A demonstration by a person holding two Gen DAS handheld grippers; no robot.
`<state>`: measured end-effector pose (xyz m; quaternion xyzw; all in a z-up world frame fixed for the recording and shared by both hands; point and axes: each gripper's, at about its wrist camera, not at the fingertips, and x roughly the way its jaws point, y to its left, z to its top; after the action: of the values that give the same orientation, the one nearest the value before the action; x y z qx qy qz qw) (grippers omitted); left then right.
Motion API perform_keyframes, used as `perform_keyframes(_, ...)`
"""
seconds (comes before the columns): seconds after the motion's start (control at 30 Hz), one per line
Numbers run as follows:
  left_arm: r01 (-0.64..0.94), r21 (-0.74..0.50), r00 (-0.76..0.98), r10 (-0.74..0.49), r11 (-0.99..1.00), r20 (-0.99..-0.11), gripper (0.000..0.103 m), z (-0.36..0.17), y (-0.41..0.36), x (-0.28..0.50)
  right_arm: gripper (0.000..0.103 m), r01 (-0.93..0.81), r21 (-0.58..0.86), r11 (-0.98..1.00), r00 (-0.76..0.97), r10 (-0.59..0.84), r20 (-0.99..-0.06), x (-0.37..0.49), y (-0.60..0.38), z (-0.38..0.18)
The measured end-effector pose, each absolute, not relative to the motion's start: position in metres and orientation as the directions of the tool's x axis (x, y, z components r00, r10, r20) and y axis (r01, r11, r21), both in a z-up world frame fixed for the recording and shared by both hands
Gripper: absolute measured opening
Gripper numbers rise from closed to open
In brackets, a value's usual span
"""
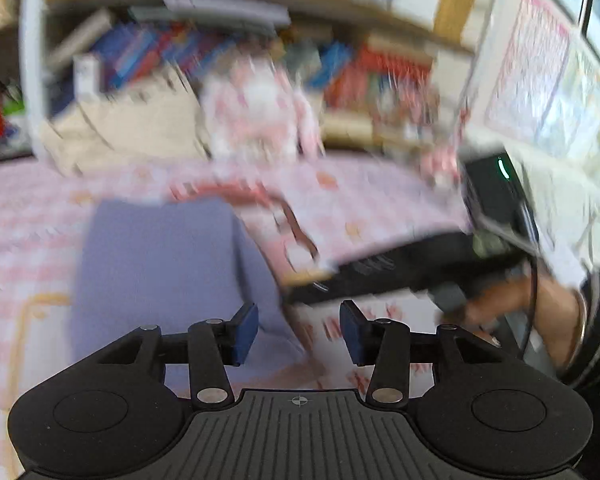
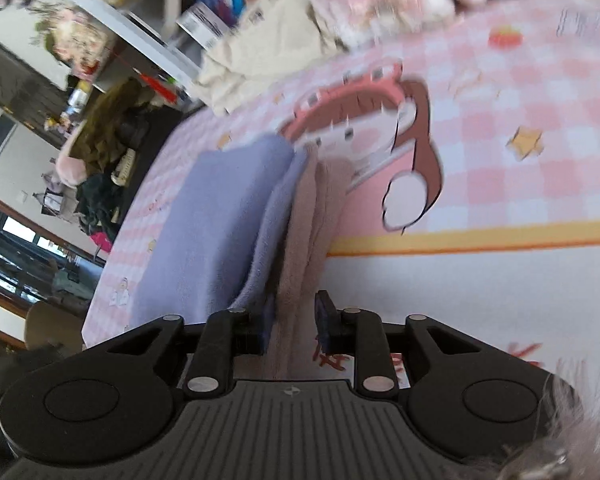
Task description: Fold clothes
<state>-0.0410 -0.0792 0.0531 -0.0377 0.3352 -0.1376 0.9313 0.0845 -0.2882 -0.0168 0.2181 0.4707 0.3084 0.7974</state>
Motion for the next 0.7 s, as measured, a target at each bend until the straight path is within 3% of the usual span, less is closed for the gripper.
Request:
perform_keyframes(0.13, 0.097, -0.132, 0.769, -0.159, 0.986, -0.619, 0.039, 0.050, -0.050, -0.032, 0.055, -0.252, 0.734, 0.630, 0.333, 0.769, -0.546, 0.080, -0.299, -0.010)
perform_keyframes(0.23, 0.030, -0.121, 0.770, -0.100, 0.992, -0.630, 0.034, 0.032, -0.041, -0.014, 0.056, -0.257, 0.757, 0.601, 0.288, 0.795, -0.533, 0.087, -0.282, -0.009)
perform_keyframes(0.4, 0.051, -0.079, 0.716, -0.092, 0.996, -0.692, 0.028, 0.003, -0.048, -0.012, 0.055, -0.247, 0.704, 0.666, 0.281, 0.745, -0.605, 0.110, -0.244, -0.018)
perform_keyframes(0.47, 0.068, -0.079, 0.686, -0.104, 0.995, -0.720, 0.028, -0.005, -0.049, -0.014, 0.039, -0.242, 0.685, 0.687, 0.290, 0.725, -0.624, 0.122, -0.231, -0.024)
perform_keyframes(0.5, 0.073, -0.080, 0.676, -0.109, 0.994, -0.729, 0.028, -0.007, -0.050, -0.014, 0.016, -0.260, 0.668, 0.697, 0.277, 0.717, -0.640, 0.126, -0.224, -0.026)
perform_keyframes(0.57, 0.080, -0.076, 0.673, -0.110, 0.994, -0.731, 0.028, -0.007, -0.052, -0.013, 0.015, -0.357, 0.613, 0.705, 0.289, 0.708, -0.645, 0.119, -0.218, -0.013)
perform_keyframes(0.7, 0.094, -0.067, 0.668, -0.113, 0.993, -0.736, 0.028, -0.008, -0.055, -0.012, 0.013, -0.607, 0.461, 0.647, 0.385, 0.747, -0.542, 0.072, -0.222, 0.021)
